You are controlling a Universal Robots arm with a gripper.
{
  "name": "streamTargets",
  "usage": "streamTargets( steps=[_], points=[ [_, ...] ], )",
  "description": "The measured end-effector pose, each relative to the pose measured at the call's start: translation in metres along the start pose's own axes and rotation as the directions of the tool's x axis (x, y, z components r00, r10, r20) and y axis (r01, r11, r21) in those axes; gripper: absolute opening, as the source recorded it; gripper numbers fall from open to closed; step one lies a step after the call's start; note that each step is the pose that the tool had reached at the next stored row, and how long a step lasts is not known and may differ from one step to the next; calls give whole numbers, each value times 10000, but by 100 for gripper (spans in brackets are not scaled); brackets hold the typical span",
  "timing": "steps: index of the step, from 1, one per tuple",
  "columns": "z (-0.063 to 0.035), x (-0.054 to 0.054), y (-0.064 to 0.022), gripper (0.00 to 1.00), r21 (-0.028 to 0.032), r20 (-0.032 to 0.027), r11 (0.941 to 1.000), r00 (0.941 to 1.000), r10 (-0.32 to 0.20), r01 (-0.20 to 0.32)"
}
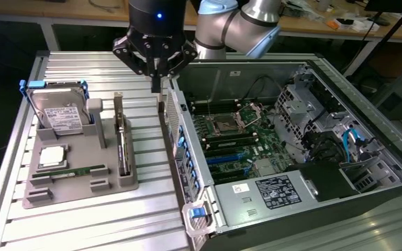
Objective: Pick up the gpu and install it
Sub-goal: 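Reach for the gpu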
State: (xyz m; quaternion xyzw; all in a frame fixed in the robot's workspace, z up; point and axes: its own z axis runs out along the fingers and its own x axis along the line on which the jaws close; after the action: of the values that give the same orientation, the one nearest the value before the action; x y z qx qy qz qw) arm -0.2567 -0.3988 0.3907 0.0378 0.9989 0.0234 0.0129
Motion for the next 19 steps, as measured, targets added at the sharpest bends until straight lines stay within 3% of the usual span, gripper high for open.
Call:
streamTargets(
  steps=[10,13,19],
  points=[
    [-3,388,-29,11,-17,0,10000,10000,2,-2],
    [-6,598,-45,11,-27,-1,10000,10000,3,-3],
    [-7,805,-61,11,-37,0,10000,10000,2,-2]
  ],
)
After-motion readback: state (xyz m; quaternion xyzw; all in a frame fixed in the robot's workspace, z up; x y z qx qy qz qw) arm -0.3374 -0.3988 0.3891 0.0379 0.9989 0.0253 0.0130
